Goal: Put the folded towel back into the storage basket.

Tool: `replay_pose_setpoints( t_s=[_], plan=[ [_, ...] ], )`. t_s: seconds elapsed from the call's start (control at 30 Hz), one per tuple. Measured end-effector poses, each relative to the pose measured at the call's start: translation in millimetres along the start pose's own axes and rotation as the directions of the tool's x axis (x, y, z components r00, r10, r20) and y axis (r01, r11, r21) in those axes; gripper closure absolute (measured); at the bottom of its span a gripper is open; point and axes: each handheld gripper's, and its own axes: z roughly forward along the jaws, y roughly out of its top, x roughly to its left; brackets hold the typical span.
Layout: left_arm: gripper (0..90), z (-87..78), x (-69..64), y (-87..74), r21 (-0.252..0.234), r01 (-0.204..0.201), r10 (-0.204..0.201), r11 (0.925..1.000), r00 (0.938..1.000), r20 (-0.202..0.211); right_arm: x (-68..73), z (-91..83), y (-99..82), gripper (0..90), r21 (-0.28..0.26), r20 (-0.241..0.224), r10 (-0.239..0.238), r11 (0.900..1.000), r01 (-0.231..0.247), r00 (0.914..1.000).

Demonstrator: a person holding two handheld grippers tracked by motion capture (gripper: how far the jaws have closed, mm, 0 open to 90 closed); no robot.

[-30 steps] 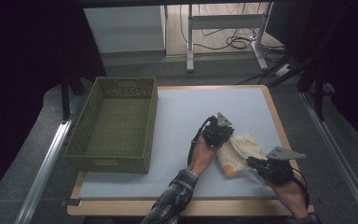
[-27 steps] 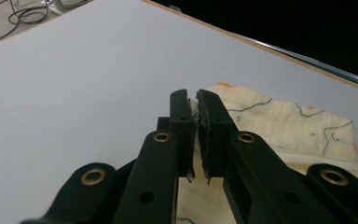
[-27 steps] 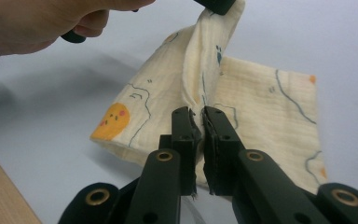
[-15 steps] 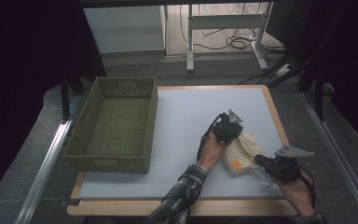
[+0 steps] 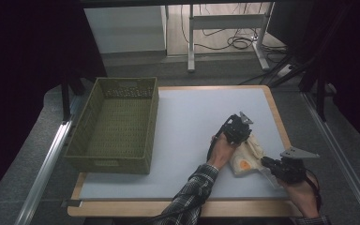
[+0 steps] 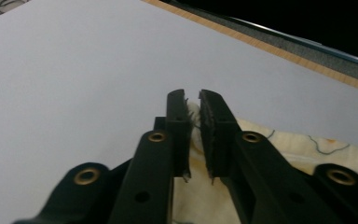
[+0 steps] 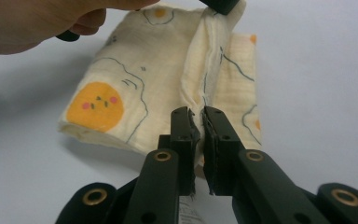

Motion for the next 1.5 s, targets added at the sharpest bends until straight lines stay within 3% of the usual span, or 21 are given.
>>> replay_pose_setpoints(
  t_s=[0.13,0.27,0.47,0.7,0.9,0.97,1.13,1.27,1.33,1.5],
  plan=[
    [63.0,-0.1,-0.3,0.7,-0.010,0.001,-0.001,1.0000,0.9999,-0.016,-3.4,2.8,-3.4,81.5,0.010,0.015,0.006,0.9999,-0.006,0.9999],
    [51.6,-5.7,0.6,1.7,-0.031,0.017,-0.018,0.9994,0.9991,-0.038,-7.5,4.2,-5.4,76.1,0.011,0.038,0.015,0.9998,-0.016,0.9992],
    [42.1,-18.8,5.8,2.1,-0.068,0.030,-0.034,0.9972,0.9976,-0.059,-12.5,1.2,-6.6,66.9,0.007,0.074,0.019,0.9998,-0.020,0.9971],
    [40.8,-43.7,14.6,-9.4,-0.054,0.022,-0.025,0.9983,0.9970,-0.074,-19.0,-9.2,2.7,58.1,-0.024,0.123,0.017,0.9996,-0.014,0.9922],
    [39.4,-62.6,20.2,-35.0,-0.029,0.045,-0.046,0.9986,0.9969,-0.064,-20.0,9.8,7.0,53.8,0.020,0.143,-0.015,0.9997,0.012,0.9897],
    [39.3,-62.7,19.1,-42.6,-0.008,0.043,-0.043,0.9991,0.9970,-0.064,-21.7,15.2,4.1,53.4,0.036,0.150,-0.014,0.9993,0.009,0.9886],
    [42.2,-51.8,18.8,-59.0,0.080,0.030,-0.016,0.9963,0.9854,-0.169,-28.0,19.0,-3.3,50.3,0.058,0.160,-0.005,0.9983,-0.004,0.9871],
    [43.5,-43.4,24.7,-67.9,0.105,0.062,-0.046,0.9926,0.9867,-0.156,-28.1,12.7,0.7,49.2,0.044,0.160,-0.004,0.9990,-0.003,0.9871],
    [43.7,-43.5,27.0,-69.1,0.100,0.079,-0.064,0.9919,0.9874,-0.145,-25.8,10.2,3.9,47.5,0.036,0.135,-0.004,0.9994,-0.001,0.9909],
    [43.3,-50.7,27.4,-66.8,0.085,0.083,-0.071,0.9929,0.9880,-0.137,-24.8,19.4,1.7,45.6,0.076,0.101,-0.003,0.9971,-0.004,0.9949]
  ],
)
